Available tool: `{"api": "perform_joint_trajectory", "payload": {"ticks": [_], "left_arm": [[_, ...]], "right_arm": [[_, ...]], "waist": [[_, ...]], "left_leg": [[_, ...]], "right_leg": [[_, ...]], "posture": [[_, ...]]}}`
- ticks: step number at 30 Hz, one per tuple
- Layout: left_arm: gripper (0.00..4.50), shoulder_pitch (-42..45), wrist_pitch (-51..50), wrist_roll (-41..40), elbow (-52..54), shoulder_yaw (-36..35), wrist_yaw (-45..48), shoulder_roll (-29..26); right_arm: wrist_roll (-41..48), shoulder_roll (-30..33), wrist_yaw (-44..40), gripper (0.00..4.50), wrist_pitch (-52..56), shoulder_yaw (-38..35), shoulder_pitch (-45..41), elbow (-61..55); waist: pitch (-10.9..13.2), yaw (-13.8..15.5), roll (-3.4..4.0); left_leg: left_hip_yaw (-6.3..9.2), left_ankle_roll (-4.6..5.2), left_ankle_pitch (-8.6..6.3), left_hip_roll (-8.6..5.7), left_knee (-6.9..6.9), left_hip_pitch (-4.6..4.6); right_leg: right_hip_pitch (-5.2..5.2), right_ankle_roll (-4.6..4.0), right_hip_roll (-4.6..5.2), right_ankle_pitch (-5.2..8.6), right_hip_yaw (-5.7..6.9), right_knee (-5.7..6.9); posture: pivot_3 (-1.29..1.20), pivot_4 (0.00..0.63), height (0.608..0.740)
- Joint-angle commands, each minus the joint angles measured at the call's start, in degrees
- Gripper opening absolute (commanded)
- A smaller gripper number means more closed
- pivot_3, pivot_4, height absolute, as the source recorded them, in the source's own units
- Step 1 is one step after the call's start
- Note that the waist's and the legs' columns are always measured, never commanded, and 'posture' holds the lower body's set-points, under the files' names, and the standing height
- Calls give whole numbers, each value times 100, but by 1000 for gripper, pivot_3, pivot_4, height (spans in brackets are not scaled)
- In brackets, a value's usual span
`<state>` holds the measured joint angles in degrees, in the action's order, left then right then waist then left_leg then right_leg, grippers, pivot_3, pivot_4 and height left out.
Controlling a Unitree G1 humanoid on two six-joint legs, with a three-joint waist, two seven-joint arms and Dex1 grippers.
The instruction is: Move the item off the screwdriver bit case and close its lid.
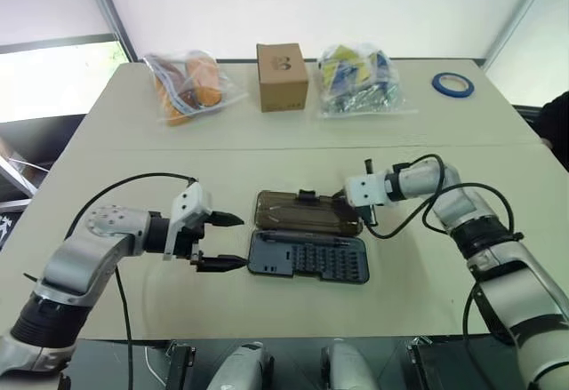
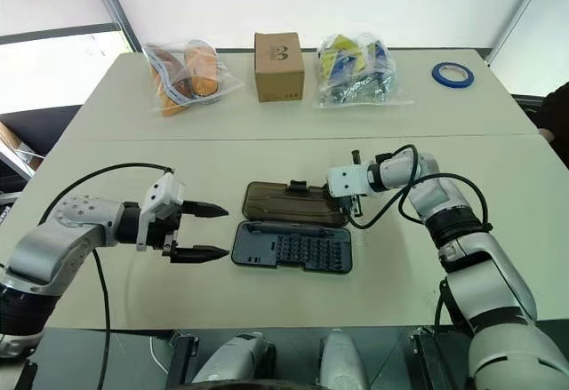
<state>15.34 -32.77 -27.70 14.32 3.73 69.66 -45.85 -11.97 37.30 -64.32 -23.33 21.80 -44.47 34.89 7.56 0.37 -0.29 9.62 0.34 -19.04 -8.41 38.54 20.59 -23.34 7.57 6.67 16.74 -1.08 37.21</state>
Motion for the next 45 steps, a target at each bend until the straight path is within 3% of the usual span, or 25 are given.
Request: {"api": "perform_joint_trajectory", "payload": {"ticks": [1,11,12,13,20,23,25,30,34,40,45], "left_arm": [[4500,34,153,31,-43,0,-37,46],[4500,111,218,122,-174,15,-50,131],[4500,112,218,123,-174,15,-54,134],[4500,115,223,127,-186,17,-55,139],[4500,103,177,75,-219,-47,-99,179],[4500,36,138,-11,-220,-156,-145,177],[4500,-45,-33,-247,-120,-329,-199,203],[4500,-32,-289,-600,190,-530,-420,294],[3245,-102,-293,-612,697,-428,-729,384],[49,-280,372,162,953,378,-473,106],[18,-364,702,564,763,778,-287,-44]], "right_arm": [[28,-18,-255,29,50,115,273,-390],[-136,-1,-112,29,331,74,321,-473],[-121,-3,-122,660,370,66,325,-484],[-121,-14,-93,896,382,56,325,-489],[-69,35,152,4349,732,-216,309,-970],[510,102,70,4349,1781,-732,399,-1907],[1428,169,-109,4349,3302,-1301,567,-3045],[2516,273,118,4349,5207,-2036,977,-4560],[2403,441,403,4387,5369,-2066,1449,-4840],[2307,288,1078,4387,5733,-2017,1543,-4911],[2307,248,1317,4387,5846,-1889,1675,-4990]], "waist": [[0,-15,0],[0,-111,0],[0,-108,0],[0,-107,0],[0,-108,0],[8,-99,3],[22,-102,20],[26,-108,26],[27,-59,24],[32,-101,31],[33,-94,32]], "left_leg": [[-2,0,0,1,-6,-1],[-6,-3,2,7,-28,-6],[-6,-3,2,7,-28,-6],[-6,-4,2,7,-28,-6],[-6,-5,3,7,-28,-10],[-6,-5,3,8,-29,-2],[-6,-5,3,8,-27,10],[-2,-9,6,13,25,113],[-3,-7,5,9,47,115],[-18,-8,5,9,45,114],[-20,-8,5,10,45,115]], "right_leg": [[-2,0,0,0,0,-1],[-9,0,-1,0,2,-5],[-8,0,-1,0,2,-5],[-8,0,-1,0,2,-6],[-5,0,-2,0,2,-8],[-11,0,-2,0,2,-8],[-19,0,0,0,1,-8],[-106,1,-4,-1,8,10],[-87,1,1,-1,8,8],[-95,1,4,-1,3,10],[-97,1,4,-1,2,10]], "posture": [[0,150,740],[0,150,740],[0,150,740],[0,150,740],[0,150,740],[0,150,740],[0,150,740],[0,150,740],[0,150,740],[0,150,740],[0,150,740]]}}
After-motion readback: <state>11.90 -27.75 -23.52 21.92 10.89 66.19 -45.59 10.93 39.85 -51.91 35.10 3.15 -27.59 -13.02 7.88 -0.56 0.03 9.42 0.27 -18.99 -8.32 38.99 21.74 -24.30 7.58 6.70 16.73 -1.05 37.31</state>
